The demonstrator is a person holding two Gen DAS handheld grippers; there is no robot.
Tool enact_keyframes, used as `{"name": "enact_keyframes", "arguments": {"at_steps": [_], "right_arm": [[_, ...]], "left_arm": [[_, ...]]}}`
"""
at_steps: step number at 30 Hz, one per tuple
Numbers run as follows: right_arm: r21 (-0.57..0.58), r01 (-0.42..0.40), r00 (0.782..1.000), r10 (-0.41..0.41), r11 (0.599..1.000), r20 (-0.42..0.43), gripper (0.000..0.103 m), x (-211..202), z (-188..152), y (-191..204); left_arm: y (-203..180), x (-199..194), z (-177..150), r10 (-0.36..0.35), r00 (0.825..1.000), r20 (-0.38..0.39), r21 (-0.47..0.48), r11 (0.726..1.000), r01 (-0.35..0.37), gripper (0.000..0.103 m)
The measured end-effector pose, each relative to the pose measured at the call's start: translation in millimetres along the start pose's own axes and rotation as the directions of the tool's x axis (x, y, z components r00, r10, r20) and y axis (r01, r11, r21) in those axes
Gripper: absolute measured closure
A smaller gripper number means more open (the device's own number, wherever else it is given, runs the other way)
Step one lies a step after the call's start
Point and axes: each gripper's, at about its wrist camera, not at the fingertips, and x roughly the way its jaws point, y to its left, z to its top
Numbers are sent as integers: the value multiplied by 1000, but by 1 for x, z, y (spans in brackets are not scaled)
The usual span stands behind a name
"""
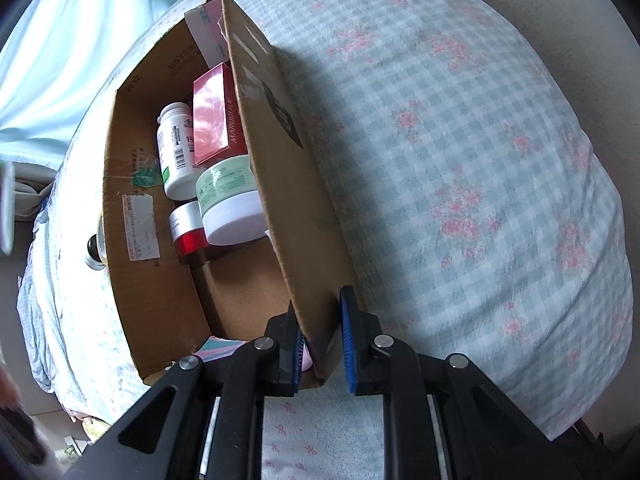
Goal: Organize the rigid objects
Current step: 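Carry the green-striped jar into the cardboard box and open the left tool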
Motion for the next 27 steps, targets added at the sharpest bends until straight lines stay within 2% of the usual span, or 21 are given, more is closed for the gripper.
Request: {"name": "enact_keyframes", "arguments": {"at_steps": [8,18,19,20,22,27], "right_arm": [[-26,-11,1000,10,1000,-7,87,-2,0,-1],[-30,-31,1000,31,999,-5,87,-3,-2,-2],[-31,-33,999,33,999,-5,87,-3,-3,-3],[-31,-34,999,33,999,-5,87,-4,-3,-3],[-31,-35,999,34,999,-6,87,-4,-3,-3],[-18,-49,999,49,999,-6,86,-5,-4,-4]], "left_arm": [[-34,45,-46,-43,995,-95,22,999,45,35],[-47,70,-62,-27,986,-165,73,997,40,33],[-46,69,-62,-32,985,-168,67,997,44,23],[-46,67,-61,-43,986,-159,61,997,53,0],[-45,59,-59,-55,990,-129,58,996,63,0],[-39,46,-54,-36,992,-122,67,997,44,0]]}}
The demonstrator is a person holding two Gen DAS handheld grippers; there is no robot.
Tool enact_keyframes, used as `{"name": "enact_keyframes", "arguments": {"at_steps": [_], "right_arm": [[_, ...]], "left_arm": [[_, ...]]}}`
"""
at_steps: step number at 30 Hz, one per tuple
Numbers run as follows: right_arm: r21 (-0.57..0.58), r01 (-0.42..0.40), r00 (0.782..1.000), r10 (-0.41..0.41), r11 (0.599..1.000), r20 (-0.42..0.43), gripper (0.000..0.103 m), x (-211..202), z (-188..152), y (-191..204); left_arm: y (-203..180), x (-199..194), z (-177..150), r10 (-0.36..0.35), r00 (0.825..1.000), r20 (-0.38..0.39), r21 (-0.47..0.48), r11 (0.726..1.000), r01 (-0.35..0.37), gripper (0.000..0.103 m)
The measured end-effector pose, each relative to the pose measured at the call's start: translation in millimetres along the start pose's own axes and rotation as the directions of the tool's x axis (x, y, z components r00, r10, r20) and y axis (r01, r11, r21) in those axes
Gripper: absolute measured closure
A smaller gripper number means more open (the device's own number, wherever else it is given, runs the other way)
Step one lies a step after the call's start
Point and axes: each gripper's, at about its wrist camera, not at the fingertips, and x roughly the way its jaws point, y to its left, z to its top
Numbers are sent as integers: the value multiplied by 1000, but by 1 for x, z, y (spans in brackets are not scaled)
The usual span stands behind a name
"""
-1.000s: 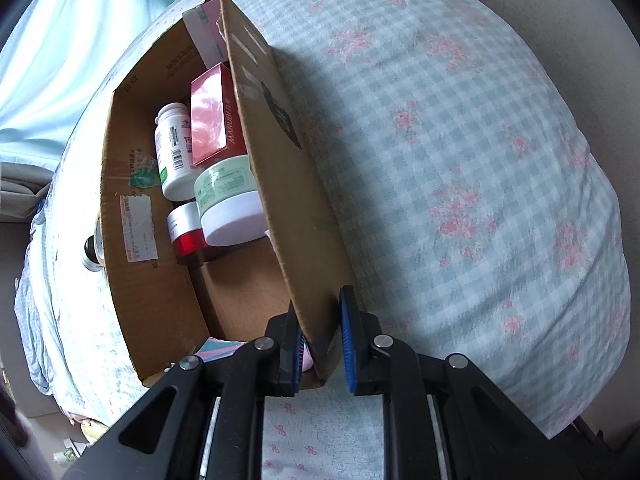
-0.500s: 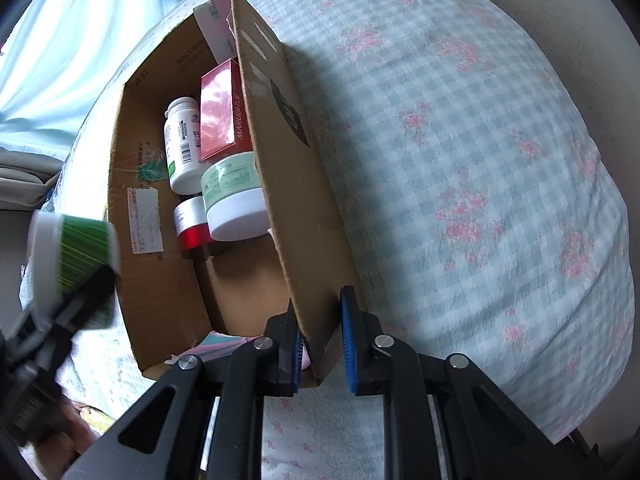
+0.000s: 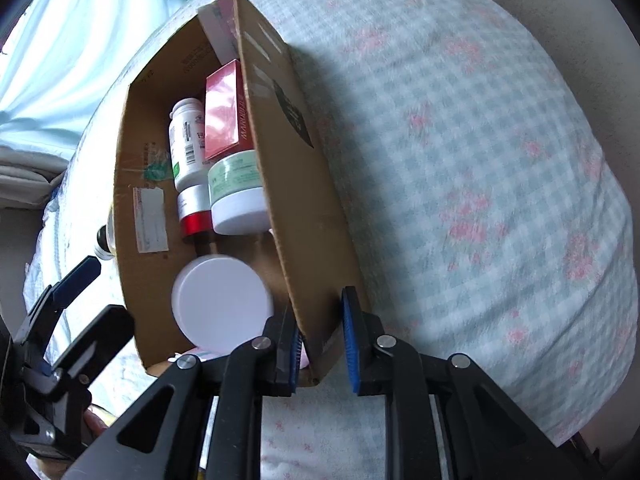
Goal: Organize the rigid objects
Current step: 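Carry the green-striped jar into the cardboard box and open the left tool, then move the left tool back toward the black-and-white jar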
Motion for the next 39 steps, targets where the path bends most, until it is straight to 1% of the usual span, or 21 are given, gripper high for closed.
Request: {"name": "enact_keyframes", "arguments": {"at_steps": [7,14,19,25,29,33,36,39], "right_arm": [[4,8,1000,-8,1000,2,86,1,1,3],[10,18,1000,-18,1000,-4,86,2,4,4],[17,27,1000,-27,999,-10,86,2,4,5],[42,40,999,-40,998,-4,86,3,4,6],[52,50,999,-51,997,1,86,2,3,5],[54,63,998,-64,996,11,86,2,2,7],[67,68,997,-69,995,18,86,1,1,6],[74,87,996,-89,993,24,86,2,0,9]], "left_arm": [[21,-25,-3,35,999,2,-25,999,-35,0],[63,-66,-4,93,996,8,-91,992,-91,0],[100,-93,-3,140,990,15,-146,980,-137,0],[151,-109,-6,197,980,9,-235,953,-189,0],[182,-110,-13,243,970,7,-257,938,-233,0],[213,-99,-26,297,955,-4,-228,929,-290,0],[241,-87,-36,310,951,-18,-217,927,-307,0],[270,-70,-47,327,944,-49,-221,918,-329,0]]}}
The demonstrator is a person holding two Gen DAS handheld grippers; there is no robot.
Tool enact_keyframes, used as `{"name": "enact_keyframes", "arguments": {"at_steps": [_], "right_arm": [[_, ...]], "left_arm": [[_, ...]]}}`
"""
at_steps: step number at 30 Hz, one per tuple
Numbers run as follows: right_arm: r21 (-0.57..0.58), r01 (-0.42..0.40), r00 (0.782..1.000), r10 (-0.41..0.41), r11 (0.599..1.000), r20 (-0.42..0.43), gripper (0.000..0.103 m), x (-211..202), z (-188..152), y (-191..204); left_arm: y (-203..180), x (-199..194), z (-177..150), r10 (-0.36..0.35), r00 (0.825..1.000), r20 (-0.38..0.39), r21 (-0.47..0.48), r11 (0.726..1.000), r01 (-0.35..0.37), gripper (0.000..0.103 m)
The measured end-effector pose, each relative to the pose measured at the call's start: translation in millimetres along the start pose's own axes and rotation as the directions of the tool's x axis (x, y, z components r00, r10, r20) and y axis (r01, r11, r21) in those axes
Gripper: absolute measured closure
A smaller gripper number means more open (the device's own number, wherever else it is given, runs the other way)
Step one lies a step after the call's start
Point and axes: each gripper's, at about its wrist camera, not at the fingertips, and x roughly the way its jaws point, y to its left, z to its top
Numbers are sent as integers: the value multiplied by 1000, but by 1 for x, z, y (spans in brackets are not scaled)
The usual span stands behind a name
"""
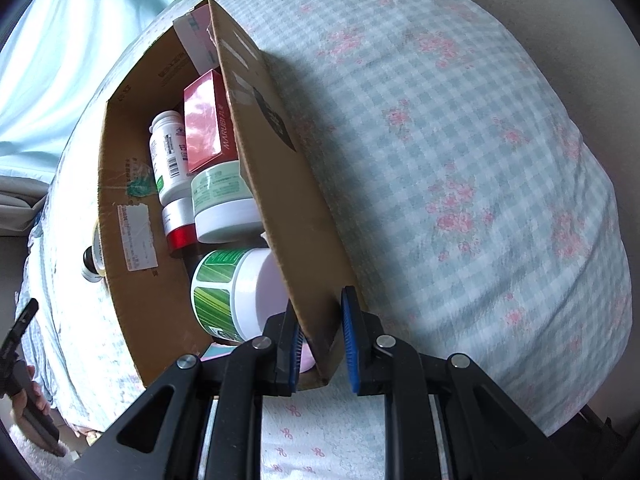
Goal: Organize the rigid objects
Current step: 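Move the left tool back toward the black-and-white jar, then grasp the black-and-white Metal DX jar with the left tool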
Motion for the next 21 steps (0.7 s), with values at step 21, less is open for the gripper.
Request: {"name": "enact_keyframes", "arguments": {"at_steps": [21], "right_arm": [[12,80,994,-81,997,70,86,0,-15,16]], "left_arm": [[11,127,-3,-13,1000,5,-154,988,14,10]]}}
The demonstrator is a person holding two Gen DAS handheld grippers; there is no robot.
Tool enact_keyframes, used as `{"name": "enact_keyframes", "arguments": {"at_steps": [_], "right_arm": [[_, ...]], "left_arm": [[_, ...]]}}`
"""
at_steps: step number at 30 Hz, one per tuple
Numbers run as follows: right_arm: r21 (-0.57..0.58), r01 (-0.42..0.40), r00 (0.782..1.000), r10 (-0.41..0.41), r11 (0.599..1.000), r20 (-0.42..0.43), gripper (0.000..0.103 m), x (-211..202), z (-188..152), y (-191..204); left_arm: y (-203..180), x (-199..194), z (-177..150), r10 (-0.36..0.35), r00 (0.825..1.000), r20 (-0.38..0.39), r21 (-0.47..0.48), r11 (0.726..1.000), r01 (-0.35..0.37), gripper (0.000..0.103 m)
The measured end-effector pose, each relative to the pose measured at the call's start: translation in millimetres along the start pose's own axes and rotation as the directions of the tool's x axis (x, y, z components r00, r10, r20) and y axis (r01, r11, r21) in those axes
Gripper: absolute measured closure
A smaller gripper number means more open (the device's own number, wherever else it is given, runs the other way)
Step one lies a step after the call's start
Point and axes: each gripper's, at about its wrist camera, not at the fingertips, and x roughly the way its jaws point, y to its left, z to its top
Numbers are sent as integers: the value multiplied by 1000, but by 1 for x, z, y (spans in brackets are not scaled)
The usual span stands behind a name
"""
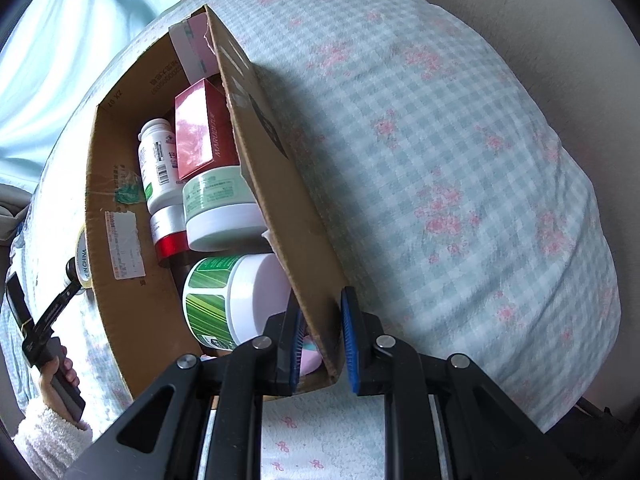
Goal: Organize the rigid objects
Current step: 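Grasp the black-and-white Metal DX jar with the left tool, then carry the Metal DX jar into the cardboard box and open the left tool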
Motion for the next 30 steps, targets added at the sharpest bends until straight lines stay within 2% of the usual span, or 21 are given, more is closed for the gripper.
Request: {"name": "enact_keyframes", "arguments": {"at_steps": [9,11,13,23,30], "right_arm": [[15,-3,1000,3,1000,10,86,-1,-2,-1],[17,-3,1000,3,1000,10,86,-2,-2,-1],[15,-3,1000,3,1000,9,86,-2,-2,-1],[16,-10,1000,9,1000,15,86,-2,-2,-5],[17,-13,1000,13,1000,13,86,-3,-2,-5]], "left_arm": [[-6,9,9,-36,999,-7,-6,999,36,39],[-8,8,10,-54,999,-8,-2,999,54,51],[-11,7,11,-49,999,-10,7,999,49,55],[-4,0,14,-62,998,-6,-15,998,62,57],[2,-28,19,-64,998,26,-39,997,65,58]]}}
